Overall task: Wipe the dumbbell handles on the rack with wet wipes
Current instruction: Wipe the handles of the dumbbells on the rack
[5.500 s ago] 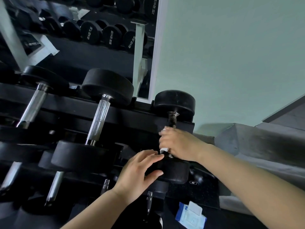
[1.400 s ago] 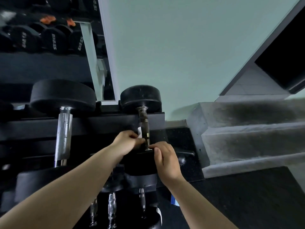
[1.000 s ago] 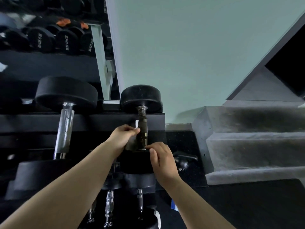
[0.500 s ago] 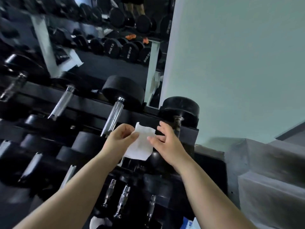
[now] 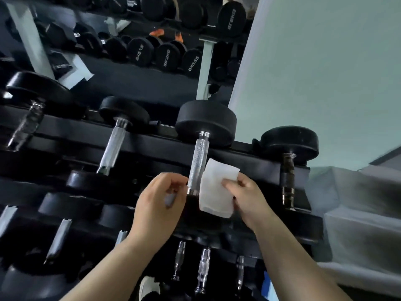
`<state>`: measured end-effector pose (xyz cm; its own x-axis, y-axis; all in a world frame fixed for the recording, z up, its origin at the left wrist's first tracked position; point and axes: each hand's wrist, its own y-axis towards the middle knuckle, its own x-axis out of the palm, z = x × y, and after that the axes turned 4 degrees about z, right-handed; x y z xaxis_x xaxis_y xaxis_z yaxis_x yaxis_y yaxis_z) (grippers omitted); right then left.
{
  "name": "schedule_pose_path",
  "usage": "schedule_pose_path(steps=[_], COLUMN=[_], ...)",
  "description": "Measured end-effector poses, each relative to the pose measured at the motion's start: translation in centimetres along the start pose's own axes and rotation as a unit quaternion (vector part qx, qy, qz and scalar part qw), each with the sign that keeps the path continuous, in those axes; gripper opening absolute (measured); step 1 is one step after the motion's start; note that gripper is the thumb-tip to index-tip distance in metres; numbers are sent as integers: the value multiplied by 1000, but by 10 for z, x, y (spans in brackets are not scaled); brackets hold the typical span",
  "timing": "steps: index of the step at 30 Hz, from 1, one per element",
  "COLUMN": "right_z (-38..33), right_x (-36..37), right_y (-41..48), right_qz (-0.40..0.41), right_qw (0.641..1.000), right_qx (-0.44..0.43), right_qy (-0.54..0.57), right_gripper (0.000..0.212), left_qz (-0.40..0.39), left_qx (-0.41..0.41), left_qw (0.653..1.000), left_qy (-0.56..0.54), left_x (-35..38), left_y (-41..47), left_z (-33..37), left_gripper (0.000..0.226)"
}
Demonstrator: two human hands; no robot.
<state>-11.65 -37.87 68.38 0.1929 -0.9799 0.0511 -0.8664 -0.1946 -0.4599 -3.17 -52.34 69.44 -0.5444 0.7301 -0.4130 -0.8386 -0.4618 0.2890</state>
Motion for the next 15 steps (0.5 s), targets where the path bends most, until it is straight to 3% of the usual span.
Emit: schedule_pose_path(steps=[2, 4, 6, 8, 12, 15], right_z=[-2, -11, -19, -25, -24, -16], right_x=[11, 16, 18, 26, 50, 52], right_y=[0, -4, -5, -1, 32, 48], right_qz=[68, 151, 223, 237, 158, -1], right_qw=[997, 986, 962, 934, 833, 810], right_qx=[-32, -74, -135, -203, -351, -285], right_qy=[18, 14, -77, -173, -397, -513], right_gripper=[19, 21, 18, 11, 12, 18], left_qz=[-49, -100, -115, -107, -95, -90], left_qx=[88, 163, 188, 204, 226, 226], left_qw=[993, 977, 972, 972, 969, 969], left_qy=[65, 96, 81, 54, 35, 34], left_x=[-10, -11, -8, -7, -3, -3], left_y=[9, 12, 13, 14, 14, 11], left_z=[-23, -44, -54, -59, -68, -70], left_gripper=[7, 10, 10, 10, 10, 11])
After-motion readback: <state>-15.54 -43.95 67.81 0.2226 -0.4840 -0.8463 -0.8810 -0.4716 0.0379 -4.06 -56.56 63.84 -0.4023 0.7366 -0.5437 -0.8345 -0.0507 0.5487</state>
